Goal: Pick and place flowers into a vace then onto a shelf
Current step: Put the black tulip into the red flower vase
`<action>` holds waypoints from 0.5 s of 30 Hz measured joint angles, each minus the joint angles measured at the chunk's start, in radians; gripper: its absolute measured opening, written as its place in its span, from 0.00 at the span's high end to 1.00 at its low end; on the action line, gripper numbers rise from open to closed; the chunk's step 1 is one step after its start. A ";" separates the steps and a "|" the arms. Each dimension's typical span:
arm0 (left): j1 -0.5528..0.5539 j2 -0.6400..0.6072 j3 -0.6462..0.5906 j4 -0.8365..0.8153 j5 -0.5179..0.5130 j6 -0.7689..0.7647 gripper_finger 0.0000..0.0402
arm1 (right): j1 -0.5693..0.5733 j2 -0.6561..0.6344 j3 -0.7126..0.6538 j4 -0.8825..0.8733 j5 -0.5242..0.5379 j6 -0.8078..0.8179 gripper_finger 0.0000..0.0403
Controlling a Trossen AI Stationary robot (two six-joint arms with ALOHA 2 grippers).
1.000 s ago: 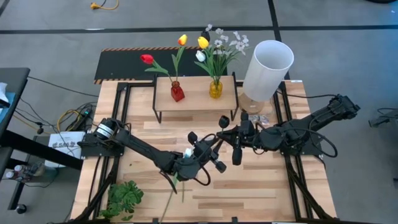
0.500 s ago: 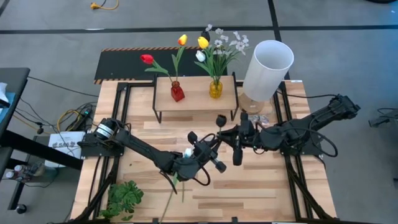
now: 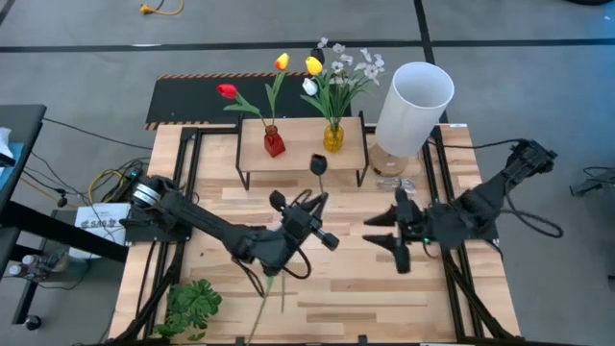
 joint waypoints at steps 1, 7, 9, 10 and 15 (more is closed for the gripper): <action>0.000 -0.017 0.000 0.000 -0.006 0.021 1.00 | 0.028 -0.003 0.000 -0.023 0.017 0.032 0.58; 0.025 -0.106 0.000 -0.001 -0.090 0.140 1.00 | 0.171 0.035 0.000 -0.176 0.128 0.237 0.60; 0.040 -0.133 0.000 -0.001 -0.142 0.171 1.00 | 0.202 0.058 0.000 -0.208 0.160 0.298 0.61; 0.050 -0.145 0.000 -0.001 -0.155 0.182 1.00 | 0.216 0.070 0.000 -0.219 0.173 0.321 0.62; 0.113 -0.215 -0.008 -0.032 -0.118 0.194 1.00 | 0.269 0.116 0.000 -0.222 0.220 0.392 0.66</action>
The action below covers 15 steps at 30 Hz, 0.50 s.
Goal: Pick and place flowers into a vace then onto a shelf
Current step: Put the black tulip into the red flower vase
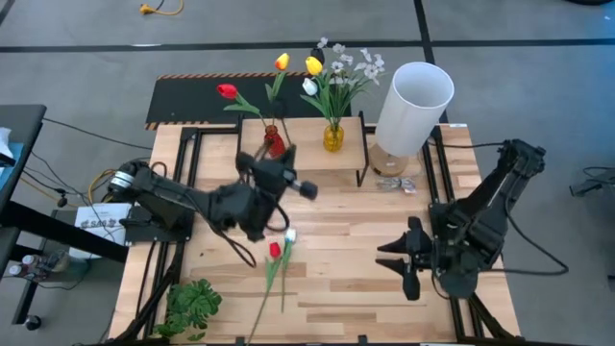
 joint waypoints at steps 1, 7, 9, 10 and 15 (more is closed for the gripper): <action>0.014 -0.014 0.000 -0.021 0.003 -0.008 1.00 | 0.006 0.009 0.000 0.000 0.000 0.011 0.67; 0.090 -0.080 -0.001 -0.279 0.007 -0.214 1.00 | 0.030 0.054 0.000 0.000 0.025 0.079 0.70; 0.108 -0.093 -0.001 -0.435 0.003 -0.378 1.00 | 0.034 0.061 0.000 -0.002 0.033 0.090 0.70; 0.113 -0.095 0.000 -0.525 -0.007 -0.470 1.00 | 0.034 0.064 0.000 0.000 0.038 0.099 0.71; 0.091 -0.094 -0.001 -1.043 -0.130 -1.052 1.00 | 0.025 0.076 0.000 -0.005 0.078 0.107 0.71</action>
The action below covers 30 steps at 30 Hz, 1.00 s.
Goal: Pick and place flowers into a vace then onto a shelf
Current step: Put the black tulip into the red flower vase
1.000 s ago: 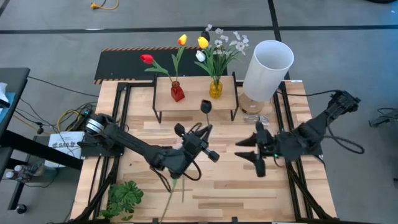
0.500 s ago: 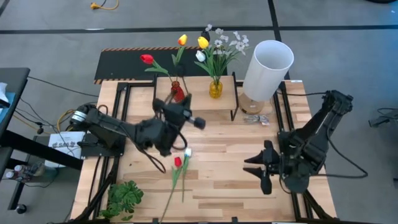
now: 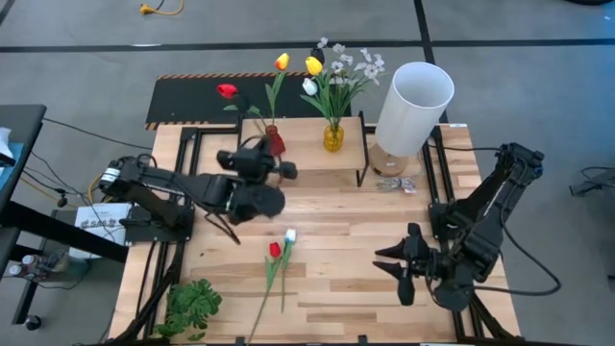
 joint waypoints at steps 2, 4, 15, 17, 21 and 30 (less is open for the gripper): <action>-0.008 0.001 -0.002 -0.212 -0.003 -0.270 1.00 | -0.011 -0.001 0.000 -0.006 0.017 -0.005 0.71; -0.005 0.002 -0.002 -0.394 -0.003 -0.486 1.00 | -0.026 -0.001 0.000 -0.008 0.031 -0.006 0.71; 0.060 0.010 -0.001 -0.785 -0.006 -0.927 1.00 | -0.125 -0.001 0.000 -0.008 0.023 -0.008 0.71; 0.047 0.010 -0.001 -0.732 -0.007 -0.857 1.00 | -0.132 -0.001 0.000 -0.008 0.023 -0.009 0.71; -0.001 0.034 -0.001 -0.541 0.000 -0.685 1.00 | -0.127 -0.001 0.000 -0.006 0.020 -0.033 0.71; -0.080 0.142 0.000 0.130 0.280 -0.105 1.00 | -0.069 -0.001 0.000 -0.003 0.020 -0.063 0.71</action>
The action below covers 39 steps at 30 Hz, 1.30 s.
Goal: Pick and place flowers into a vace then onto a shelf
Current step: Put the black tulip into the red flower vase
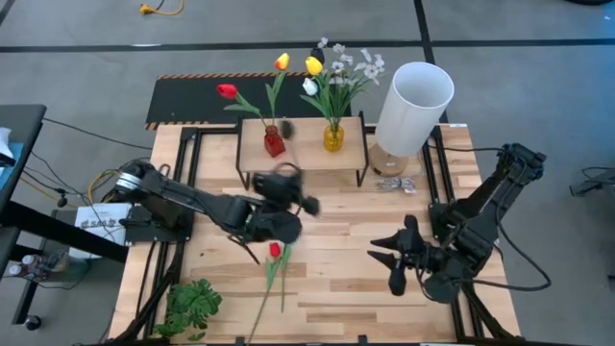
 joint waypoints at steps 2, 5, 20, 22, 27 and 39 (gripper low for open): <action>-0.006 0.042 0.000 0.240 0.121 0.182 1.00 | 0.023 0.000 0.000 -0.001 0.001 0.000 0.71; -0.013 0.120 0.000 0.637 0.339 0.462 1.00 | 0.063 0.000 0.000 0.000 0.009 0.001 0.71; -0.011 0.525 0.158 1.430 0.469 0.604 1.00 | 0.405 -0.002 0.000 0.096 0.436 0.016 0.71; -0.002 0.547 0.230 1.451 0.496 0.689 1.00 | 0.421 -0.002 0.000 0.098 0.460 0.019 0.71; 0.009 0.546 0.408 1.496 0.361 1.033 1.00 | 0.424 -0.002 0.000 0.113 0.471 0.019 0.71; 0.070 0.542 0.621 1.967 -0.003 2.120 1.00 | 0.422 -0.002 0.000 0.114 0.478 0.019 0.71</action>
